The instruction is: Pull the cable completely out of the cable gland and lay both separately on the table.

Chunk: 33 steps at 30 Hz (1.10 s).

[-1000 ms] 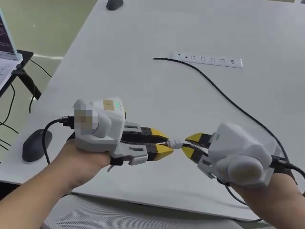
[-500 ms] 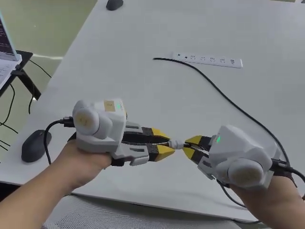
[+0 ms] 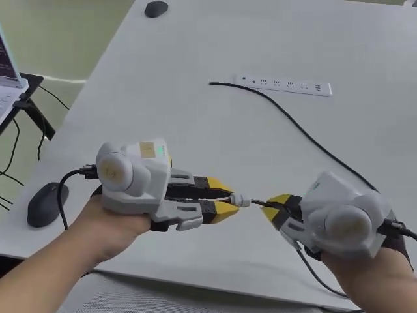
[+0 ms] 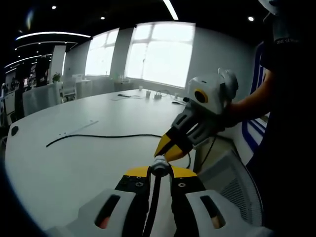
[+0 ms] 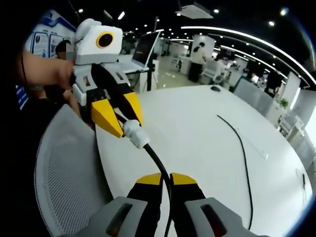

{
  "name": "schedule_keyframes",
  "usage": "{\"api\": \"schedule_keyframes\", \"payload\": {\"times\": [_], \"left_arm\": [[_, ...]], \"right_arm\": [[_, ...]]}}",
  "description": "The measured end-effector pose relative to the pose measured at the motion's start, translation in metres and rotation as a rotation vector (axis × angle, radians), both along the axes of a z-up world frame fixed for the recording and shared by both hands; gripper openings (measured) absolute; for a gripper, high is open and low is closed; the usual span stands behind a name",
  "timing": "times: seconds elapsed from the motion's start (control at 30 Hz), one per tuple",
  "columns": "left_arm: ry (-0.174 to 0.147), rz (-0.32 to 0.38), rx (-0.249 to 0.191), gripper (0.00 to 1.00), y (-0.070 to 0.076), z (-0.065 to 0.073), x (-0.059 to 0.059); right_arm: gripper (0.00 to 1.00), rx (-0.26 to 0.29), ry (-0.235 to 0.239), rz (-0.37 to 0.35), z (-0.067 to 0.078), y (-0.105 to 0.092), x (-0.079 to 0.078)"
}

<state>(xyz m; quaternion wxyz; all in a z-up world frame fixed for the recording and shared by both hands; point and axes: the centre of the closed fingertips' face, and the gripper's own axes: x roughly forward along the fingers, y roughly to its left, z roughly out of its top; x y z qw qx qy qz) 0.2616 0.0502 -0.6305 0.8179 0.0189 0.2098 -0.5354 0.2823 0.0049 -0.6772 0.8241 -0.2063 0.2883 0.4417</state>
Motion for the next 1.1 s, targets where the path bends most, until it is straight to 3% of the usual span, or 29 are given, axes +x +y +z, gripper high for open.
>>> {"api": "schedule_keyframes", "payload": {"times": [0.53,0.73,1.1], "left_arm": [[-0.012,0.006,-0.002,0.15,0.004,0.005,0.003],[-0.014,0.003,-0.001,0.15,0.005,0.005,0.001],[-0.013,-0.003,-0.001,0.15,0.002,0.003,0.0]], "right_arm": [[0.0,0.067,0.149,-0.209,-0.023,-0.028,0.01],[0.0,0.126,0.278,-0.327,-0.04,-0.043,0.01],[0.0,0.207,0.419,-0.453,-0.062,-0.053,0.009]]}}
